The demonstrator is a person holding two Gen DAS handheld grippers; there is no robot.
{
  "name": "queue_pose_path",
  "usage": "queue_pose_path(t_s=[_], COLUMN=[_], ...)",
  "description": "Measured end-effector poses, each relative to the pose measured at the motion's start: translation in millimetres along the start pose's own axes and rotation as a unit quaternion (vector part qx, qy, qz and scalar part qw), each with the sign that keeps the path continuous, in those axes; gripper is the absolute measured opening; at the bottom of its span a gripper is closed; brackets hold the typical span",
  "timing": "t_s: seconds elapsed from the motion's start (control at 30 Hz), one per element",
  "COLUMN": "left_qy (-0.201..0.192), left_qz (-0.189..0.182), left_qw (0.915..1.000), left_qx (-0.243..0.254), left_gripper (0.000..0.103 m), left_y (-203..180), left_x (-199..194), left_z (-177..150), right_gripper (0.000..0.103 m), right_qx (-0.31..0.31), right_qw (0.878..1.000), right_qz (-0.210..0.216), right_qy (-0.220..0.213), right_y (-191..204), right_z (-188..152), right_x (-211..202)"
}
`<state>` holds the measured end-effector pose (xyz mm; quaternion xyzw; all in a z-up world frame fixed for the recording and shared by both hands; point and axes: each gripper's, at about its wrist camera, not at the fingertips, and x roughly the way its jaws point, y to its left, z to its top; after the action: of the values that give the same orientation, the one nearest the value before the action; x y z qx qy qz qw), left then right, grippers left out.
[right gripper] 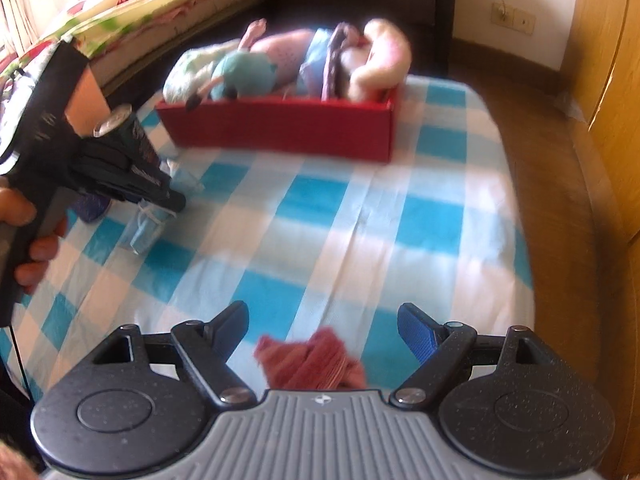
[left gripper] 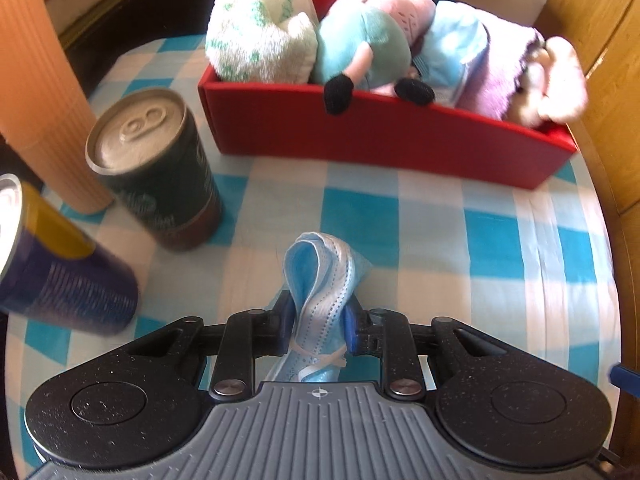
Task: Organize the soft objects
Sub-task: 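Grasp the second blue mask with the left gripper while the right gripper grasps the pink knitted item, then lift the blue mask and pink knitted item off the cloth with both grippers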
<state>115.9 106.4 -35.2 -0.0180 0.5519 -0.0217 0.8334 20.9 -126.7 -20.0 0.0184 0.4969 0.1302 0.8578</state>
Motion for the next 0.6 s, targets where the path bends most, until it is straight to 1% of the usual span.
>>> queue_pose_path(t_s=[0.2, 0.33, 0.43, 0.5, 0.53, 0.6], left_qy=[0.005, 0.014, 0.018, 0.018, 0.02, 0.02], left_qz=[-0.016, -0.019, -0.018, -0.018, -0.019, -0.019], left_qw=[0.9999, 0.9996, 0.9993, 0.9992, 0.999, 0.9988], left_qx=[0.004, 0.018, 0.028, 0.032, 0.034, 0.04], left_gripper=[0.026, 0.026, 0.026, 0.026, 0.026, 0.026], left_y=[6.4, 1.7, -3.5, -5.9, -6.2, -8.7], left_x=[-11.2, -4.7, -1.7, -2.0, -0.3, 0.1], left_z=[-14.8, -18.5, -20.7, -22.4, -21.5, -22.1], right_gripper=[0.061, 0.061, 0.059, 0.052, 0.046, 0.043], right_qx=[-0.013, 0.001, -0.001, -0.003, -0.003, 0.003], right_qw=[0.999, 0.999, 0.999, 0.999, 0.999, 0.999], right_qz=[-0.022, -0.012, -0.007, 0.001, 0.001, 0.005], right_qy=[0.027, 0.036, 0.045, 0.046, 0.047, 0.051], right_y=[3.9, 1.6, 3.3, 5.8, 6.3, 3.4], right_z=[-8.1, -8.0, -9.7, -10.8, -11.2, -11.3], right_x=[20.5, 26.4, 29.5, 28.9, 29.2, 31.3])
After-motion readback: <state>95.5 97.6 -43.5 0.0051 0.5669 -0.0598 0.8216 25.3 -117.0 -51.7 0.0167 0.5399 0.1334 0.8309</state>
